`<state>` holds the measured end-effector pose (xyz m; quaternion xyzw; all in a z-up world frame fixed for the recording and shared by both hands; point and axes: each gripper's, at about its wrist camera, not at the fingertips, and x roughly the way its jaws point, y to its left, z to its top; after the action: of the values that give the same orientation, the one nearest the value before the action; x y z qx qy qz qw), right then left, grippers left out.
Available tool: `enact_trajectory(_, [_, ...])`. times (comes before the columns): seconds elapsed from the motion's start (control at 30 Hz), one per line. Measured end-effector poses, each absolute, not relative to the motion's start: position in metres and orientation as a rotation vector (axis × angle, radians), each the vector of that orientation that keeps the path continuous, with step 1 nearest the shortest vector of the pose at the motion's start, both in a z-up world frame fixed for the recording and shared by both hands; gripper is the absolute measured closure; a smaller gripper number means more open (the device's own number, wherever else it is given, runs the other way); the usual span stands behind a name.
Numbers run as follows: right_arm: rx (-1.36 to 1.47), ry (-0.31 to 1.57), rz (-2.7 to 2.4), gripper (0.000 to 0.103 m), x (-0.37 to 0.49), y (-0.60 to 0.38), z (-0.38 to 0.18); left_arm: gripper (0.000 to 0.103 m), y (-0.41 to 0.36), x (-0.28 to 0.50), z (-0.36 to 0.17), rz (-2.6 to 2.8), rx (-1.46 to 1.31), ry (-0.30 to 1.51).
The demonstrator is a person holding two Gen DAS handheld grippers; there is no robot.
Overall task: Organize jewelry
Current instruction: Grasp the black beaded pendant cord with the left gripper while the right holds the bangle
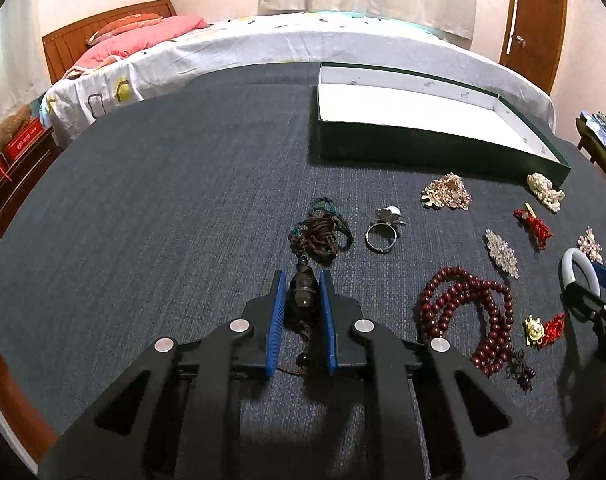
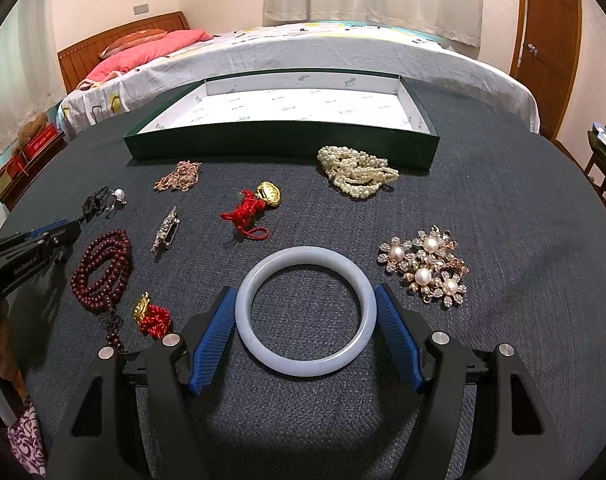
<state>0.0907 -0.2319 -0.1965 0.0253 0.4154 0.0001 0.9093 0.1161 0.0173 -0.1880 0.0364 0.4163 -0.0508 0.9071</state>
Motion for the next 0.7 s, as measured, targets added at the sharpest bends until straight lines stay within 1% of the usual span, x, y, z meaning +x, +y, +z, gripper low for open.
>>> enact_trajectory(0.7, [0.039,0.812,-0.019,0.034,0.075,-0.231,-0.183,0.086,0.017,0.102,-0.179,-0.106,0.061,0.838])
